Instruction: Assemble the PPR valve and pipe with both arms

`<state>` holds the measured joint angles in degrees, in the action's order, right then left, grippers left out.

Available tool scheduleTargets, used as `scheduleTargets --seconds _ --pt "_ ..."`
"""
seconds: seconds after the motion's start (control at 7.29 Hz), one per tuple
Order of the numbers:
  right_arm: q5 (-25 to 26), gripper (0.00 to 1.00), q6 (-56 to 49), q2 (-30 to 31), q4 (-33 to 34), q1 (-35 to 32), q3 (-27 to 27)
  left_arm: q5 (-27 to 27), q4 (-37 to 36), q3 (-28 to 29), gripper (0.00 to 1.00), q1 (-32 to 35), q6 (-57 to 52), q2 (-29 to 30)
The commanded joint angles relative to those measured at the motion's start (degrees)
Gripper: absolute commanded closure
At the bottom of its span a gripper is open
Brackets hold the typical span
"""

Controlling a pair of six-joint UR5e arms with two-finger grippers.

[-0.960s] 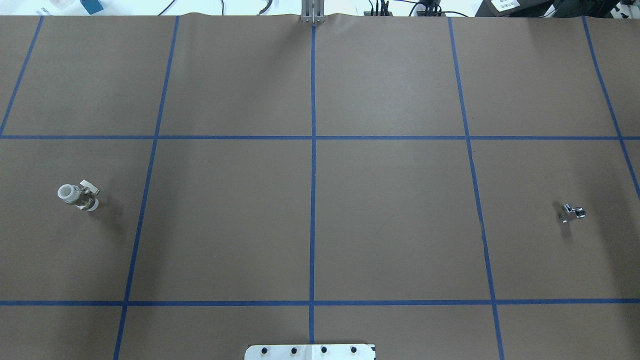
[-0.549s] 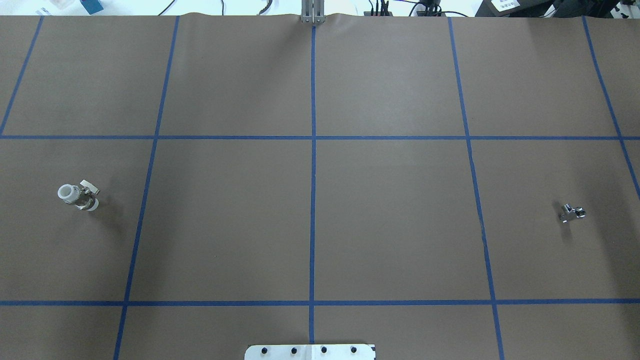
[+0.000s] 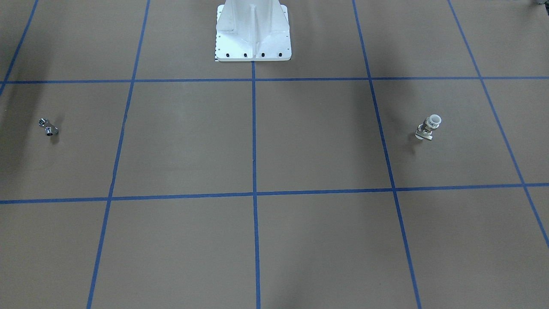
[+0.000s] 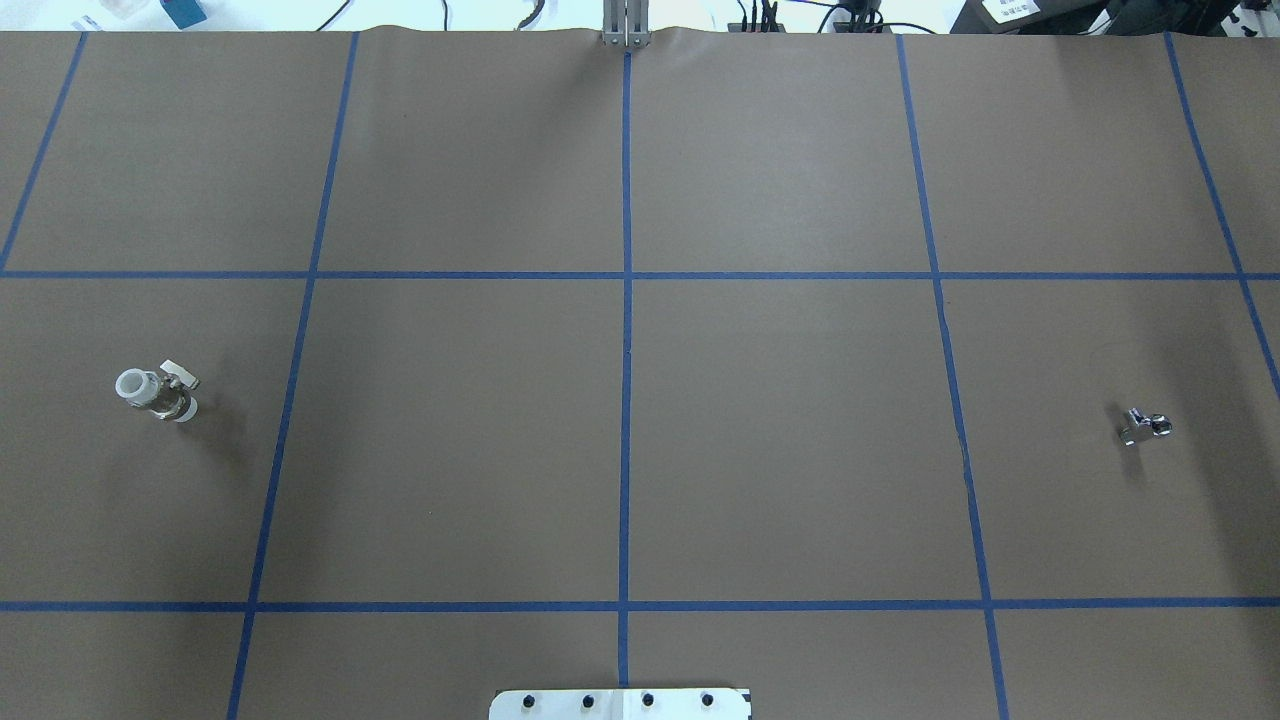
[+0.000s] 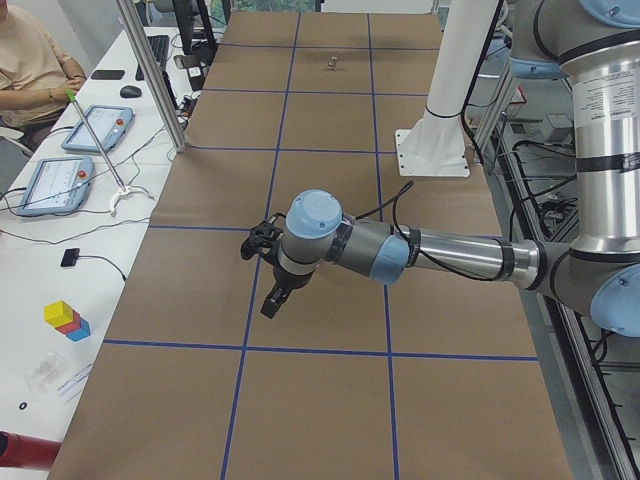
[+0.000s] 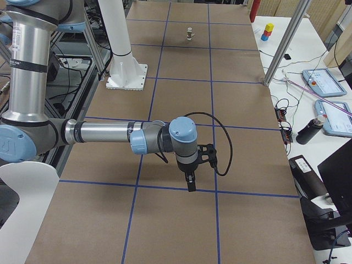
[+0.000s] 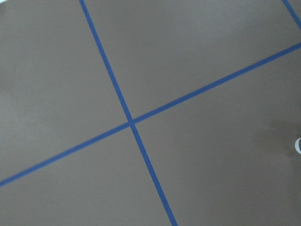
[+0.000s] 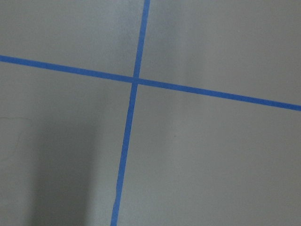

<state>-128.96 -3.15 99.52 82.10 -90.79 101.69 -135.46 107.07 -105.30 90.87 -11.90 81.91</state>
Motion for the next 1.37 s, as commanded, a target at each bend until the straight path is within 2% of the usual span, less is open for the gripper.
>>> scheduleTargets --seconds 0.0,0.14,0.27,0.41,0.69,0.82,1.23 --pt "-2.1 0.0 0.2 0.2 -5.2 0.1 -1.2 -4.7 4.4 1.4 0.0 -0.3 0.0 1.8" --pt "-2.5 0.0 0.8 0.3 -6.1 0.1 -1.3 -12.1 6.6 1.8 0.0 -2.0 2.0 1.8" --pt "-2.7 0.0 0.7 0.4 -6.3 0.3 -2.0 -15.8 6.8 1.4 0.0 -7.1 7.6 2.0" --pt "-3.3 0.0 0.7 0.4 -6.3 0.3 -2.0 -15.5 8.6 0.5 0.0 -10.3 16.0 2.3" --pt "-3.6 0.0 0.7 0.6 -6.4 0.3 -2.1 -6.5 14.8 -0.6 0.0 -20.0 29.4 2.4" --pt "-3.6 0.0 0.7 0.7 -6.4 0.3 -2.1 -0.7 14.9 -1.1 0.0 -25.1 30.6 2.5" --pt "-3.6 0.0 0.7 0.7 -6.4 0.3 -2.4 9.5 14.8 -0.8 0.0 -35.7 36.0 3.5"
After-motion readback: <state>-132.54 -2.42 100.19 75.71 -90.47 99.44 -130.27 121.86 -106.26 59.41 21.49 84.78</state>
